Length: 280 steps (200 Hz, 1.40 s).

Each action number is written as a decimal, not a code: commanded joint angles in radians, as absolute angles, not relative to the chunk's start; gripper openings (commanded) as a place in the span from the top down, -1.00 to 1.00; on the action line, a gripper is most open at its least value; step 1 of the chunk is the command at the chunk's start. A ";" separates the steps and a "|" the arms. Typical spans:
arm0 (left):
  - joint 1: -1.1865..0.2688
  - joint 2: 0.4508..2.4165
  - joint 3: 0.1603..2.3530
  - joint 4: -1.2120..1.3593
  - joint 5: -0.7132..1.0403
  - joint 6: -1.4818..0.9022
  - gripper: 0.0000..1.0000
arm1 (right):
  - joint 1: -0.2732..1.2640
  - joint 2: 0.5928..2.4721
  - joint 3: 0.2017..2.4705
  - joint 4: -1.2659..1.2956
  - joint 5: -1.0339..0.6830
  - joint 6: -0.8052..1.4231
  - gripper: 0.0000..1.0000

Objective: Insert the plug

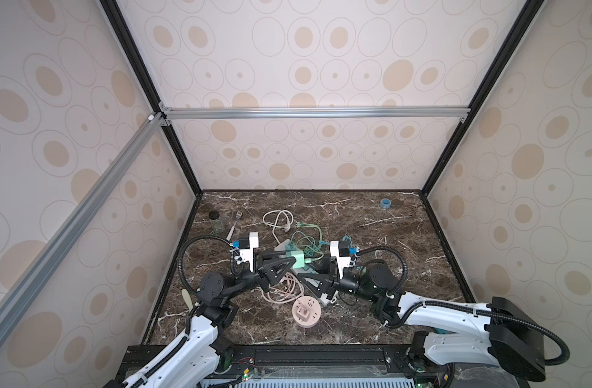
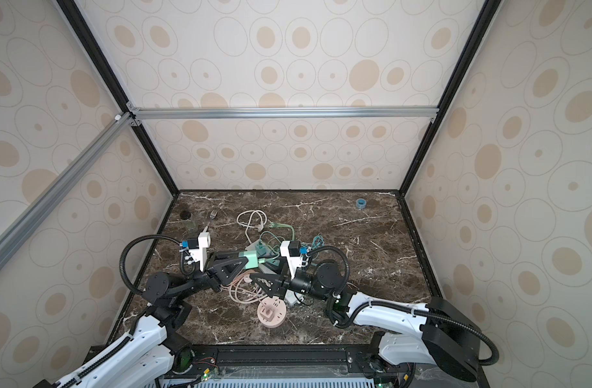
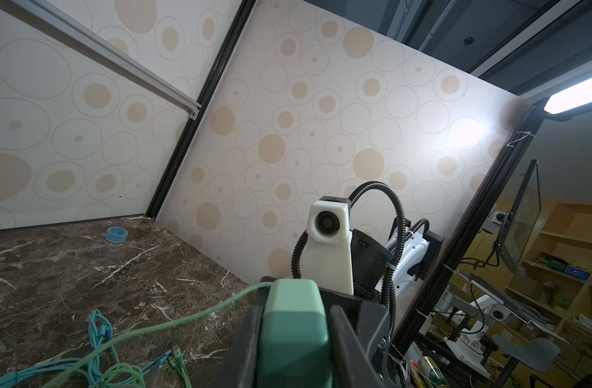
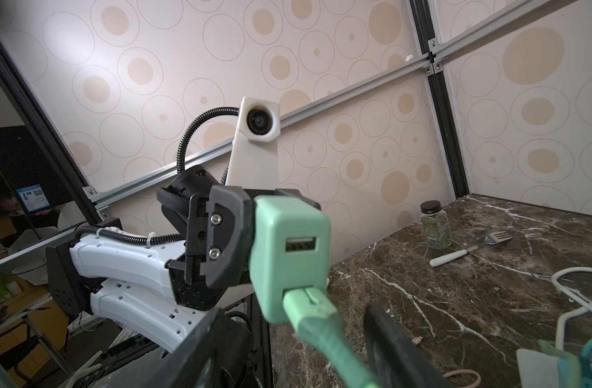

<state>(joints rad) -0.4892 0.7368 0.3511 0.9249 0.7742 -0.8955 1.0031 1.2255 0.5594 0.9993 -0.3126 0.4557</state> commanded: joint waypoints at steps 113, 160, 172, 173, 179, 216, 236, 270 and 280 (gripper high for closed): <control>-0.500 0.726 0.354 1.102 0.848 -0.946 1.00 | 0.988 1.292 0.680 1.154 -0.472 0.542 -0.06; -0.499 0.728 0.359 1.104 0.848 -0.949 1.00 | 0.988 1.305 0.681 1.170 -0.480 0.551 0.03; -0.500 0.729 0.360 1.104 0.851 -0.946 1.00 | 0.988 1.303 0.682 1.171 -0.480 0.549 0.04; -0.500 0.729 0.360 1.103 0.851 -0.946 1.00 | 0.988 1.302 0.682 1.171 -0.480 0.548 0.04; -0.500 0.729 0.360 1.103 0.851 -0.947 1.00 | 0.988 1.300 0.681 1.170 -0.480 0.548 0.05; -0.499 0.730 0.353 1.104 0.848 -0.942 1.00 | 0.988 1.286 0.681 1.154 -0.484 0.536 0.07; -0.499 0.732 0.348 1.105 0.848 -0.942 1.00 | 0.988 1.280 0.677 1.150 -0.485 0.533 0.08; -0.500 0.730 0.343 1.107 0.851 -0.941 1.00 | 0.988 1.273 0.681 1.150 -0.494 0.534 0.09; -0.500 0.729 0.341 1.107 0.852 -0.941 1.00 | 0.987 1.273 0.681 1.156 -0.495 0.538 0.09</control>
